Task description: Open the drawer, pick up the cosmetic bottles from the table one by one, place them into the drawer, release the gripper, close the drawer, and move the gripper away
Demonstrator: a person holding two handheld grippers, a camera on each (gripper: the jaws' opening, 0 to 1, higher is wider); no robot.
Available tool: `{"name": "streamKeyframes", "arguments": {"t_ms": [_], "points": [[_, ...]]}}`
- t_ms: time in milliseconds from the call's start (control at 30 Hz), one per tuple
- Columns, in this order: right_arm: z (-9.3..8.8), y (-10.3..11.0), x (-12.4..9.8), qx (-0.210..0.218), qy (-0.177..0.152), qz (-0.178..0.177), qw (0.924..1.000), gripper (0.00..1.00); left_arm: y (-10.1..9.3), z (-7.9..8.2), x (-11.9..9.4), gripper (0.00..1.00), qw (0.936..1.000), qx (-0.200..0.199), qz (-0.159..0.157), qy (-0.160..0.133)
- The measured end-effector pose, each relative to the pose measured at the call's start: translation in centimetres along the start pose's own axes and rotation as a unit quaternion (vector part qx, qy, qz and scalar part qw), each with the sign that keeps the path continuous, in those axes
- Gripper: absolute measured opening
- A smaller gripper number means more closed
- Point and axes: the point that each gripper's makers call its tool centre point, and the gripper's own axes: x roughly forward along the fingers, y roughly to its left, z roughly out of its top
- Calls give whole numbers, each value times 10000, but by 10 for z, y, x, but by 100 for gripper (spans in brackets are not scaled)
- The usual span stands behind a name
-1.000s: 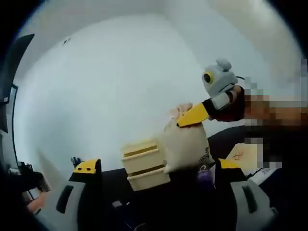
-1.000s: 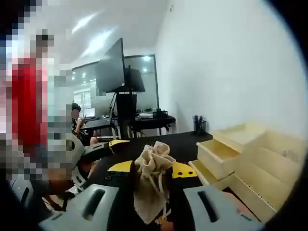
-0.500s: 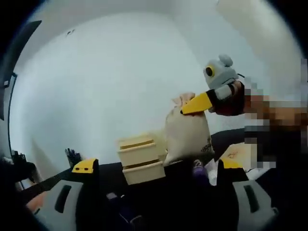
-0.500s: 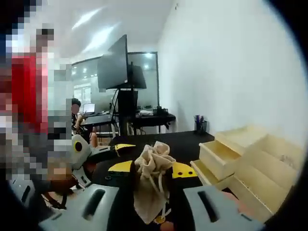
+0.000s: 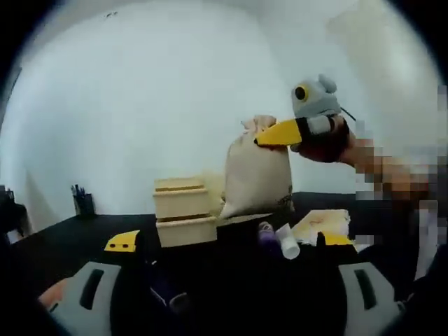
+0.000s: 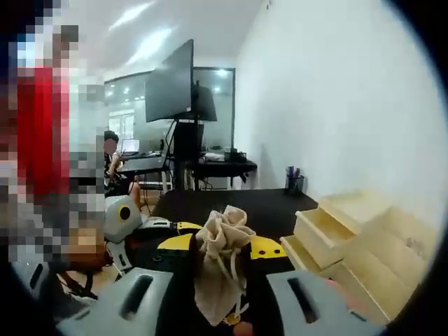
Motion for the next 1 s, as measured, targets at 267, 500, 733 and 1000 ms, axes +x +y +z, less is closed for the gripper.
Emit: {"name": "streamKeyframes", "arguments": {"t_ms": [267, 500, 733, 1000], "points": [[5, 2, 7, -134, 52, -23, 9999, 24, -2, -18, -4, 96, 9993, -215, -218, 214], [2, 0, 12, -239, 130, 3, 9996, 24, -5, -23, -7, 94, 9986, -307, -405, 172], [-3, -9, 13, -281, 219, -53, 9994, 24, -7, -25, -7, 94, 9973, -466, -541, 169], [-5, -28, 3, -262, 273, -183, 9991, 24, -13, -28, -10, 93, 9960, -535, -689, 176]]}}
